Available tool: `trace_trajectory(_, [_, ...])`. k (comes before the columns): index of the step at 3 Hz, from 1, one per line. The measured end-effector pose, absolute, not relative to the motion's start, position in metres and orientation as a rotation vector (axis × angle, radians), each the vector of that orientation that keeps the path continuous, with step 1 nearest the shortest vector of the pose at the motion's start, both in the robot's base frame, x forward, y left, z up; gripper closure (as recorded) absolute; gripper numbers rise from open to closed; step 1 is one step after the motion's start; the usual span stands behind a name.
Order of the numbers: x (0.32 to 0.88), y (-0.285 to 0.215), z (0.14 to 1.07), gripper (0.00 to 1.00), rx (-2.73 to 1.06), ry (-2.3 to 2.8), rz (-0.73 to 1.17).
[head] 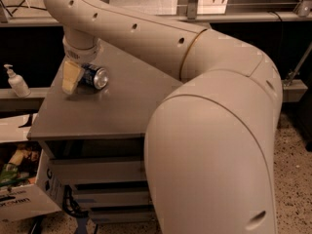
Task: Place pepsi can upright
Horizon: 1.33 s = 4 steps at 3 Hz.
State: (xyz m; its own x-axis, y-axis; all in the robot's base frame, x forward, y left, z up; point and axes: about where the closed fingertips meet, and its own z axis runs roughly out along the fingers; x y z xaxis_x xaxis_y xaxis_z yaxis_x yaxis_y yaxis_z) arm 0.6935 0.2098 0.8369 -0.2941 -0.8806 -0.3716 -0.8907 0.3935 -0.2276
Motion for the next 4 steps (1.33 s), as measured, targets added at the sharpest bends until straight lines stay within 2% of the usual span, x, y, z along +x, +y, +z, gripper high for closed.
trace_trajectory(3, [0.698,0.228,0.831,0.00,-1.588,2.253,-0.005])
trace_trajectory(4, [0.699,0.229,0.827,0.18,-1.594,2.267,-0.007])
